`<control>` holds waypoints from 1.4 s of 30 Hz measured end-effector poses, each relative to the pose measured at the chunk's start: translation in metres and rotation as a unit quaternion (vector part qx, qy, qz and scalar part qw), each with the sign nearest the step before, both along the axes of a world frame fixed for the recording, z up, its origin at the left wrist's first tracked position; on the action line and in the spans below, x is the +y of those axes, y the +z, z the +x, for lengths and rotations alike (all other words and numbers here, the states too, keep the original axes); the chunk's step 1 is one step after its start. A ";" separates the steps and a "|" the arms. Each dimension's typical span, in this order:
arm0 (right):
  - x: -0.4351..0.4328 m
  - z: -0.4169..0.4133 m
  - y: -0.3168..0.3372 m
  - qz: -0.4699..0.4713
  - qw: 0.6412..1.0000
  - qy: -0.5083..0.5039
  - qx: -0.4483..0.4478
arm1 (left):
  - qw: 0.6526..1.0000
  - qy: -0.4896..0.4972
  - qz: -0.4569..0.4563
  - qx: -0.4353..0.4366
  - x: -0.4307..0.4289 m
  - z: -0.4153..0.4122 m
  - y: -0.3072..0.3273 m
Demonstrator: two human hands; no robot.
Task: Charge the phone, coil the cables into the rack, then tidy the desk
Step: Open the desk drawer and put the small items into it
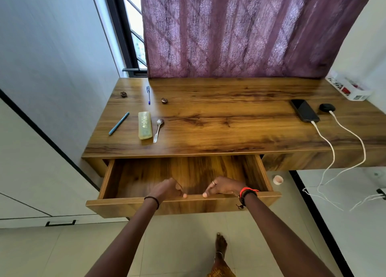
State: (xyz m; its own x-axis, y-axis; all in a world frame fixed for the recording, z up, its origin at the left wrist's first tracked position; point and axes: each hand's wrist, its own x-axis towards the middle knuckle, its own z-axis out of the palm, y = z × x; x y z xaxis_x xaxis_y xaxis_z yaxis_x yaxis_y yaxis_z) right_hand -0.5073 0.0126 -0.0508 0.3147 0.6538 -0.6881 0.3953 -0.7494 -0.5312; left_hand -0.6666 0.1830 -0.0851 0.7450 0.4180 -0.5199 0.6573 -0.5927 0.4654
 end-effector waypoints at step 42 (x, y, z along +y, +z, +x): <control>0.038 -0.008 0.001 -0.218 0.953 0.173 0.119 | 0.965 -0.141 -0.194 0.107 -0.003 -0.011 0.010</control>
